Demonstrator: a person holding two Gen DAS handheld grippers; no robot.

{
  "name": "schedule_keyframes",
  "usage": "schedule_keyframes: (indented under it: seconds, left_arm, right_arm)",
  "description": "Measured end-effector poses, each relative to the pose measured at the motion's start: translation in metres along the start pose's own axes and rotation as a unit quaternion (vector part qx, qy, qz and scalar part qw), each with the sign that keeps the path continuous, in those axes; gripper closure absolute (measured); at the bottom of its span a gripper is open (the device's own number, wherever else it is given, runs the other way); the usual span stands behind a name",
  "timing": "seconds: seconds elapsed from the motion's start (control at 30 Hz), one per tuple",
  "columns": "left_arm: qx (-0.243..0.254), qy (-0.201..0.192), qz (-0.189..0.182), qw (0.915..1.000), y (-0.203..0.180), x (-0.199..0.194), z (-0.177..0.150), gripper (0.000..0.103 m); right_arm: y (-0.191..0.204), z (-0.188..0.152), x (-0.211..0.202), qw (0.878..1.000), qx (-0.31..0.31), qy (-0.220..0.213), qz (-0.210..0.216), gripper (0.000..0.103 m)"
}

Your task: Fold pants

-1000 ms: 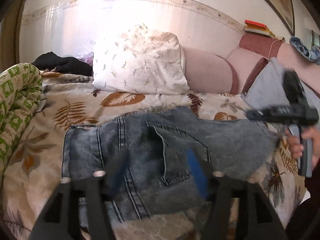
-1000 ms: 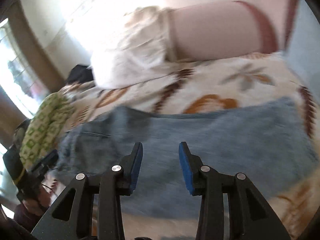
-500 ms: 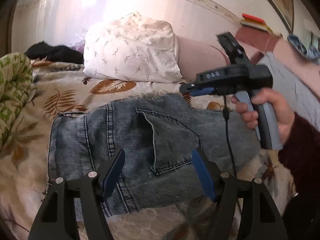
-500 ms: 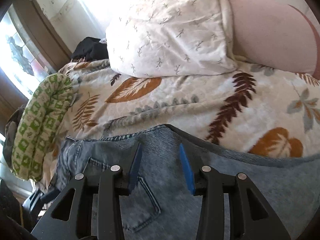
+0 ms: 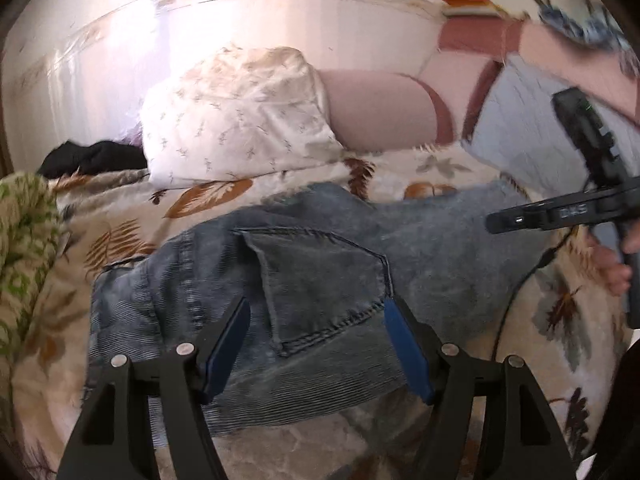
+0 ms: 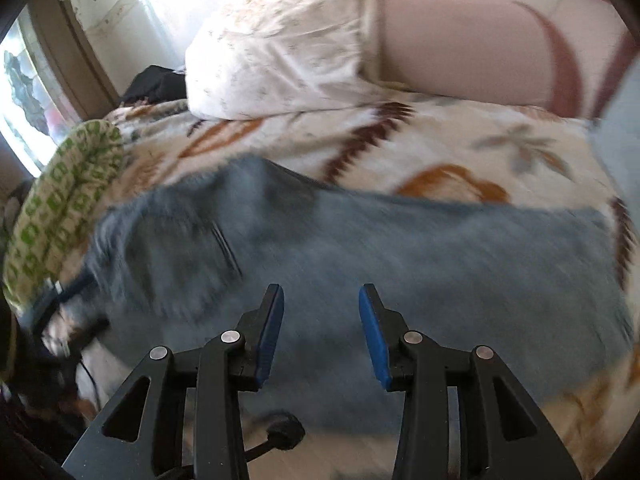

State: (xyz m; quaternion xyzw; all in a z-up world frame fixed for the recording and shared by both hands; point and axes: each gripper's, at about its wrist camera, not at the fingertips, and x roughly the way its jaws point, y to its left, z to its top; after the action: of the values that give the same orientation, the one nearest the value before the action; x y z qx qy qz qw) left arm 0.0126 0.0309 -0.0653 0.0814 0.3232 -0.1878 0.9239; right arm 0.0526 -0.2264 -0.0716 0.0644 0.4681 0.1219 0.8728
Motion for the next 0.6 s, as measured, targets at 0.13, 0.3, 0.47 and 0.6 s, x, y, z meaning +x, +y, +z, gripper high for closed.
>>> schedule_keyframes:
  seconds: [0.13, 0.3, 0.47, 0.6]
  left_arm:
    - [0.014, 0.037, 0.029, 0.9988, -0.008, 0.026, -0.008, 0.031]
    - [-0.017, 0.082, 0.029, 0.9961, 0.008, 0.042, -0.015, 0.029]
    - [-0.014, 0.091, 0.033, 0.9952, 0.006, 0.041, -0.017, 0.029]
    - [-0.033, 0.074, 0.025, 0.9964, 0.011, 0.023, -0.012, 0.03]
  right_arm:
    - [-0.01, -0.019, 0.011, 1.0, 0.011, 0.009, -0.017, 0.062]
    - [-0.02, -0.041, 0.043, 0.997, 0.015, 0.067, -0.031, 0.061]
    - [-0.021, -0.043, 0.039, 0.997, 0.004, 0.069, -0.038, 0.062]
    - [-0.015, -0.024, 0.029, 0.997, -0.003, 0.075, -0.032, 0.061]
